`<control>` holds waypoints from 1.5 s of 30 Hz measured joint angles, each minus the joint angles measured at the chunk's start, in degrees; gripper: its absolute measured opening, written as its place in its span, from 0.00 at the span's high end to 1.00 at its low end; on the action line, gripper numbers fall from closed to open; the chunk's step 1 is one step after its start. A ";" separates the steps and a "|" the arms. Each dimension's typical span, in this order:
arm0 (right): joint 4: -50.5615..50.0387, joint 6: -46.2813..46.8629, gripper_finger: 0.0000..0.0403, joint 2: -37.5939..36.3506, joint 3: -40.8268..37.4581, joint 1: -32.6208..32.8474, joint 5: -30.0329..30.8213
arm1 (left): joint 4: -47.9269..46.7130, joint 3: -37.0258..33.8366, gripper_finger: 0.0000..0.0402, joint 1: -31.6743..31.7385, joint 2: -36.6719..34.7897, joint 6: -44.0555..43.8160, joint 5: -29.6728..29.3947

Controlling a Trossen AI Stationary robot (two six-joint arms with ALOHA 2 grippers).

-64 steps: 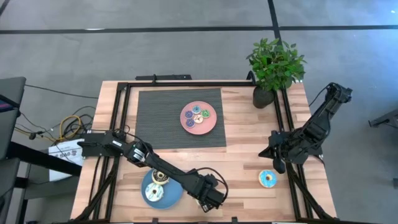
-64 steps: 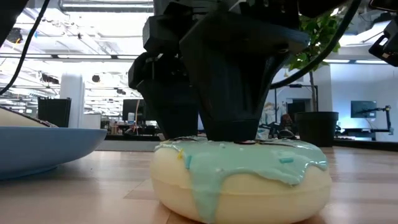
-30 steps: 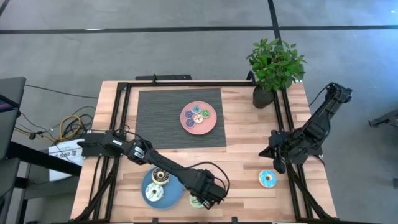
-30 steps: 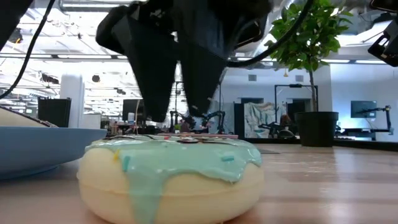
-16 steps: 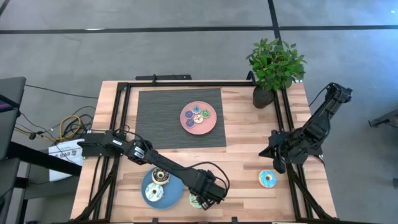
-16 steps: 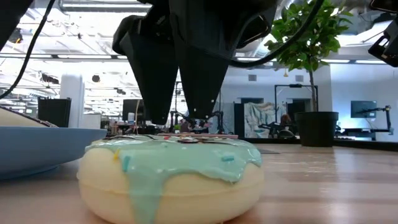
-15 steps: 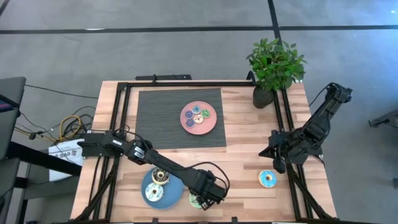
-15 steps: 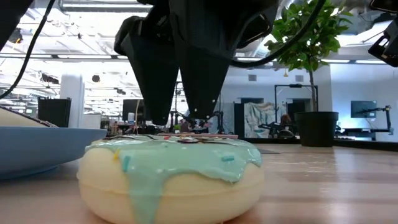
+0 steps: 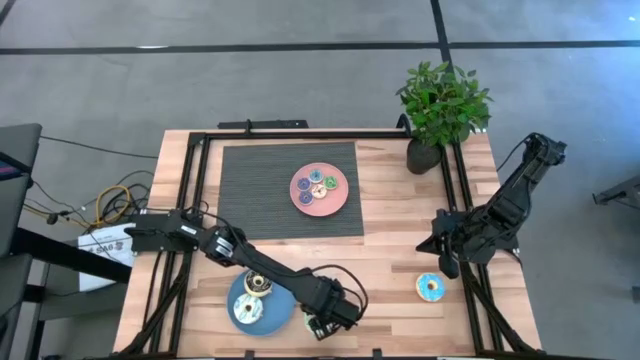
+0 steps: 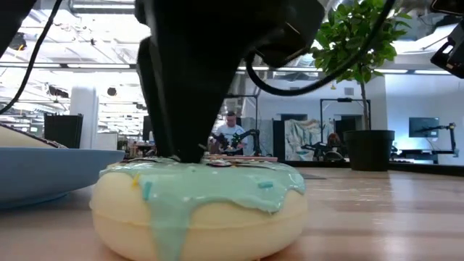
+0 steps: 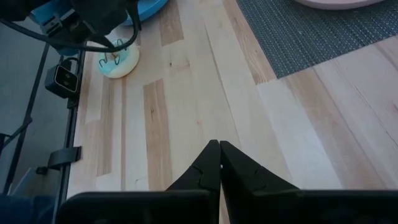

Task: Pick & Place donuts
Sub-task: Put the big light green donut on the blue plate

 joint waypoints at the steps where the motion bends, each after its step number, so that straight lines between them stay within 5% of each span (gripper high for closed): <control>1: 0.01 0.00 1.00 0.02 0.00 0.00 0.00 | 0.09 -0.20 0.30 0.00 -0.12 0.28 0.01; 45: 0.15 1.42 1.00 0.02 0.00 0.00 0.36 | 3.46 -0.92 0.36 -0.44 2.55 2.32 0.24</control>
